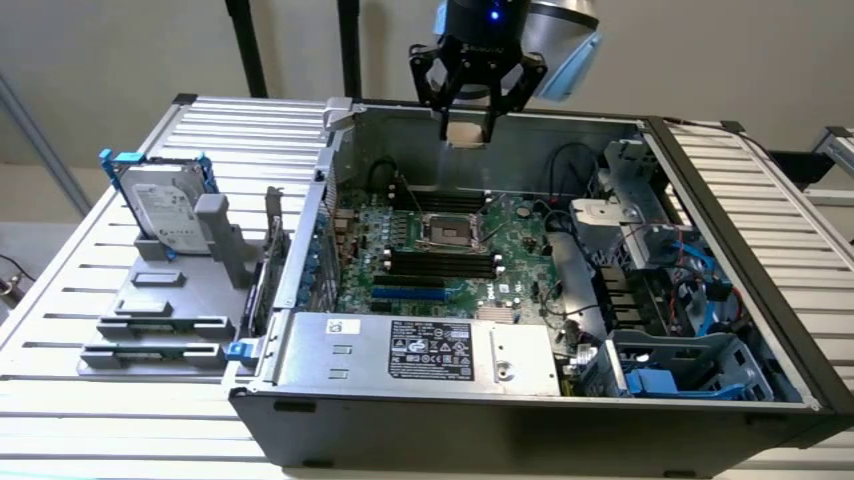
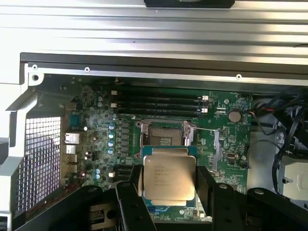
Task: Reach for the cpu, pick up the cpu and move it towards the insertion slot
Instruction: 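Pick up the cpu and move it towards the insertion slot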
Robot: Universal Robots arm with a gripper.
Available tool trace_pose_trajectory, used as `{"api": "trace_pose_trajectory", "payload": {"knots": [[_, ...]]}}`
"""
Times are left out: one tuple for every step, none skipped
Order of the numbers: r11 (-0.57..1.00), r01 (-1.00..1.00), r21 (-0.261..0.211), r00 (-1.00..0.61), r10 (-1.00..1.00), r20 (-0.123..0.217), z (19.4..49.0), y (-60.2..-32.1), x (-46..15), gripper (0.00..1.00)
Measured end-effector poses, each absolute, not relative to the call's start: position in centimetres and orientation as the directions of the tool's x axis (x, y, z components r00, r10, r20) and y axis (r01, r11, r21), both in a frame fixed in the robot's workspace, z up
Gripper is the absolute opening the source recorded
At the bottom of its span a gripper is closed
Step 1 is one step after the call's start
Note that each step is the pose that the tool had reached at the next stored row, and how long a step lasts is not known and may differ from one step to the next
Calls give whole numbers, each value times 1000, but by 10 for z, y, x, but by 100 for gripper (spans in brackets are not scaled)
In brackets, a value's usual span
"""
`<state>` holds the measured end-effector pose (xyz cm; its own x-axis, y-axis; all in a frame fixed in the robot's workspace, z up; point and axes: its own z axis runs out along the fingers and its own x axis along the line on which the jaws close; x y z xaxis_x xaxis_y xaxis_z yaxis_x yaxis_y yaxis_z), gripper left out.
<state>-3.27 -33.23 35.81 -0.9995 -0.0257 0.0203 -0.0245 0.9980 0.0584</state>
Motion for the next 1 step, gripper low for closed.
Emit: {"api": "trace_pose_trajectory", "payload": {"knots": [[998, -25, 58, -999, -26, 20, 358, -332, -33, 54]]}}
